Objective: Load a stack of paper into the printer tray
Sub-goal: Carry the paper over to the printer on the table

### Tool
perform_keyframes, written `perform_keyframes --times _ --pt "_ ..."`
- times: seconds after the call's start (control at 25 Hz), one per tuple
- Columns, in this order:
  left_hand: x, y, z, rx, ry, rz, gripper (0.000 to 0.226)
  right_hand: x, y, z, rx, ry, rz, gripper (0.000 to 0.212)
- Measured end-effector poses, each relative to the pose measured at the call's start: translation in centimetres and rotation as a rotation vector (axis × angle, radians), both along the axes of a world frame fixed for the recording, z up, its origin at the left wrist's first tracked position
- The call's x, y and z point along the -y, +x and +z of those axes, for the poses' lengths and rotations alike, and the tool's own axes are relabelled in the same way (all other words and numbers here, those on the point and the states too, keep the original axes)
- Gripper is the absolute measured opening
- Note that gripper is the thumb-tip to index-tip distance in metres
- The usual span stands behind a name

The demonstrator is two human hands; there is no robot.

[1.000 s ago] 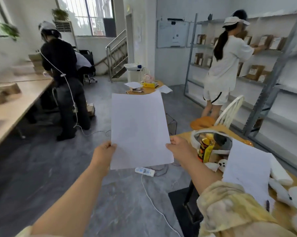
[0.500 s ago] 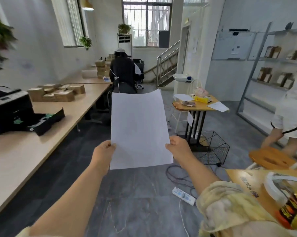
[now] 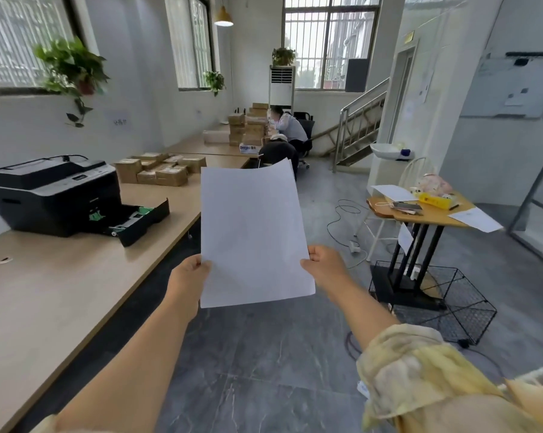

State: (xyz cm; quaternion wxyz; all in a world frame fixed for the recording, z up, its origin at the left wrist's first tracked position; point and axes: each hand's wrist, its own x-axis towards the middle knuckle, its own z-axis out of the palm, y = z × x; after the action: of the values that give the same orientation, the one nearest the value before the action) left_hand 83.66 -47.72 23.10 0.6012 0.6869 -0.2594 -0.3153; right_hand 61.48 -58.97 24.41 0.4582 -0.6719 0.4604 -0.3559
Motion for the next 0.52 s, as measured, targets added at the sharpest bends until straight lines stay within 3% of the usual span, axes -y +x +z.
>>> perform_keyframes --times 0.52 --pt "15.2 7.4 -0.8 -0.070 -0.059 0.209 0.023 19.9 9.8 0.2 -0.042 -0.033 0.248 0.019"
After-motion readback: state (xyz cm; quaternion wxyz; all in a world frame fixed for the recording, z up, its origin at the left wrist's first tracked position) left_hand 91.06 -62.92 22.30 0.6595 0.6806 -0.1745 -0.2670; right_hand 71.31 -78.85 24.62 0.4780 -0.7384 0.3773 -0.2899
